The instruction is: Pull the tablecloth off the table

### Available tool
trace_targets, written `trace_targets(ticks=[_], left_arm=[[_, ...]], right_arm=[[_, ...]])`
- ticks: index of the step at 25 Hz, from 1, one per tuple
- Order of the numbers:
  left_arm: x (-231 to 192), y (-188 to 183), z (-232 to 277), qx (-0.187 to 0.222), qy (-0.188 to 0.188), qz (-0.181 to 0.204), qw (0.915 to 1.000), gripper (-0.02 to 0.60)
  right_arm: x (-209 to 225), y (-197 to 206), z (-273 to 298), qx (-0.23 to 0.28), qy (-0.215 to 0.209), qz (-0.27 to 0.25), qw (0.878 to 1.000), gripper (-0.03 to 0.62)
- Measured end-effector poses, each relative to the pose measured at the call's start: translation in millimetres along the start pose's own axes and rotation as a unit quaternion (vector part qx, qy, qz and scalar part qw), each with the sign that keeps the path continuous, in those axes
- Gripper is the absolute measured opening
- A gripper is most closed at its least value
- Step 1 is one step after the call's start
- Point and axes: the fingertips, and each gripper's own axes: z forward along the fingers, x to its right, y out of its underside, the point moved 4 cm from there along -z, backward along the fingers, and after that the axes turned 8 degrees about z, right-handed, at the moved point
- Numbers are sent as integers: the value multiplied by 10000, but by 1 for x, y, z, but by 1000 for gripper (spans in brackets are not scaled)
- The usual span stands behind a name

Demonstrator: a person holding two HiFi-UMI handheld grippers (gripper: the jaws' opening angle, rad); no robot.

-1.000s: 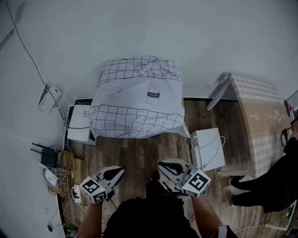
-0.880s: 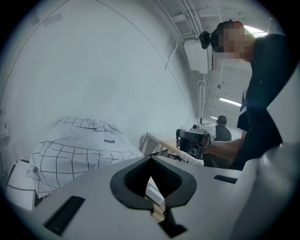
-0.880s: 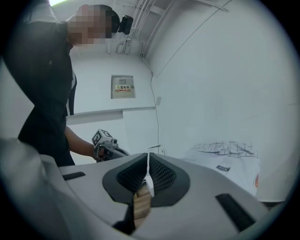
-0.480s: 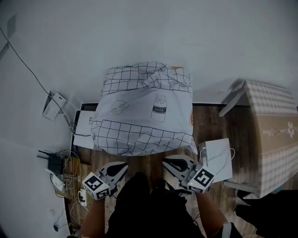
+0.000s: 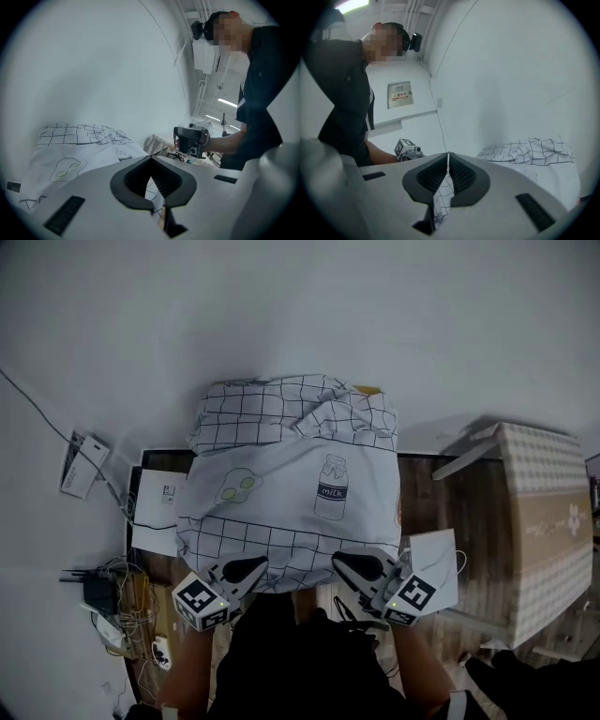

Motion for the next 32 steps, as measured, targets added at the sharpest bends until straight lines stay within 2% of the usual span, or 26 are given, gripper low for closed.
trace_targets(ticks=[4,7,11,14,17,21,24,28,29,30,32], left_arm=[[-44,-8,15,-300,235,174,9991,6],[-72,-11,26,-268,398,218,9986,6],[-102,-5,44,-260,523,283,9979,9],[-116,-2,54,-392,549,333,9972,9],[-130,7,65,-530,572,505,9957,14],[-141,19,76,-943,583,729,9912,72],[-152,23,87,-1214,542,1020,9859,102],[-169,31,95,-1452,349,1162,9819,163],[-175,32,98,-1456,293,1182,9818,186],[-179,32,101,-1469,255,1196,9816,237],[-184,35,107,-1565,235,1262,9793,271]], right_arm=[[19,-15,35,-19,109,147,9998,26],[29,-17,57,-115,214,127,9996,26],[49,-14,76,-182,602,177,9979,30],[64,-9,87,-395,775,115,9961,140],[83,0,97,-606,793,15,9950,154],[105,9,116,-779,745,20,9942,198],[127,19,123,-1052,720,-211,9916,220],[157,40,132,-1824,798,-626,9780,257],[165,44,134,-1978,862,-704,9739,266],[172,47,136,-2089,929,-762,9705,279],[183,55,139,-2250,1026,-803,9656,292]])
